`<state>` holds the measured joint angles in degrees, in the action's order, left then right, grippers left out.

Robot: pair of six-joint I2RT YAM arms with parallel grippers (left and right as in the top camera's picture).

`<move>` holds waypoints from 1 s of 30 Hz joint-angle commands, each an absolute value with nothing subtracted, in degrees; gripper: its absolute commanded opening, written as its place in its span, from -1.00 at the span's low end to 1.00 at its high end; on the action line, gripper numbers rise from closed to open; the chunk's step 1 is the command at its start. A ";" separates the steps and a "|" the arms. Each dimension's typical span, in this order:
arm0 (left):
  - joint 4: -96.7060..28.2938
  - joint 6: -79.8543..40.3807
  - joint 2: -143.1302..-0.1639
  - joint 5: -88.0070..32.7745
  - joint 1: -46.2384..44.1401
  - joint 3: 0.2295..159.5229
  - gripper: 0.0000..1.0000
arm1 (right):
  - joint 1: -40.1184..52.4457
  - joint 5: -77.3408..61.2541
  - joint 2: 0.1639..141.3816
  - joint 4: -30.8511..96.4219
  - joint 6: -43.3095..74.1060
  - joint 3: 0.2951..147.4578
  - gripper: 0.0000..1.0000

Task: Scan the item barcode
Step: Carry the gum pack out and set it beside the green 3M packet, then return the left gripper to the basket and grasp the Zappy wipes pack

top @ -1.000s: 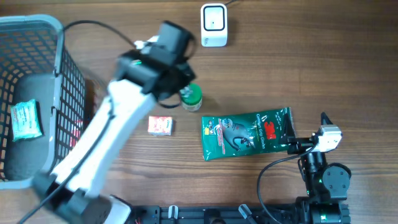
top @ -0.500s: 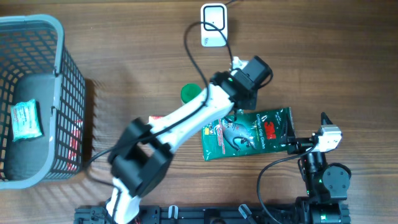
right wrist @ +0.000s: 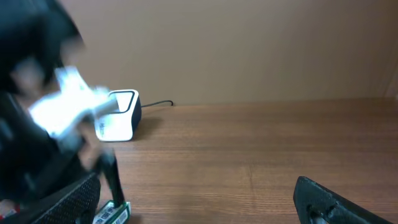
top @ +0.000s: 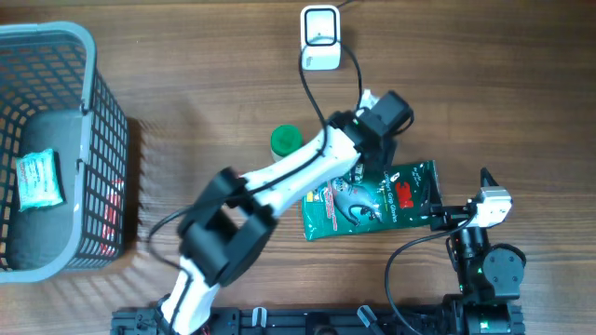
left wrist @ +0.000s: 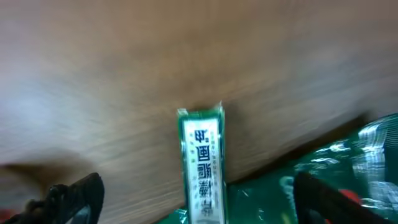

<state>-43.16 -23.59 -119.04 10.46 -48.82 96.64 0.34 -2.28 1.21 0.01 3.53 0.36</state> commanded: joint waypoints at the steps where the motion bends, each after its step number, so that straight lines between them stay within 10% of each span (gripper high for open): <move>1: -44.97 -22.65 -105.32 17.67 -46.92 101.86 0.85 | 0.58 -1.50 0.93 -0.16 3.03 0.32 0.99; 20: -50.39 -38.61 -68.31 28.32 -13.21 101.86 1.00 | 0.58 -1.50 0.93 -0.16 3.01 0.32 0.99; 30: -53.98 -47.00 -67.81 0.84 21.39 101.86 0.99 | 0.58 -1.50 0.93 -0.16 3.03 0.32 1.00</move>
<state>-54.04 -43.77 -67.09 15.09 12.49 101.73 0.34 -2.28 1.21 0.03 3.53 0.36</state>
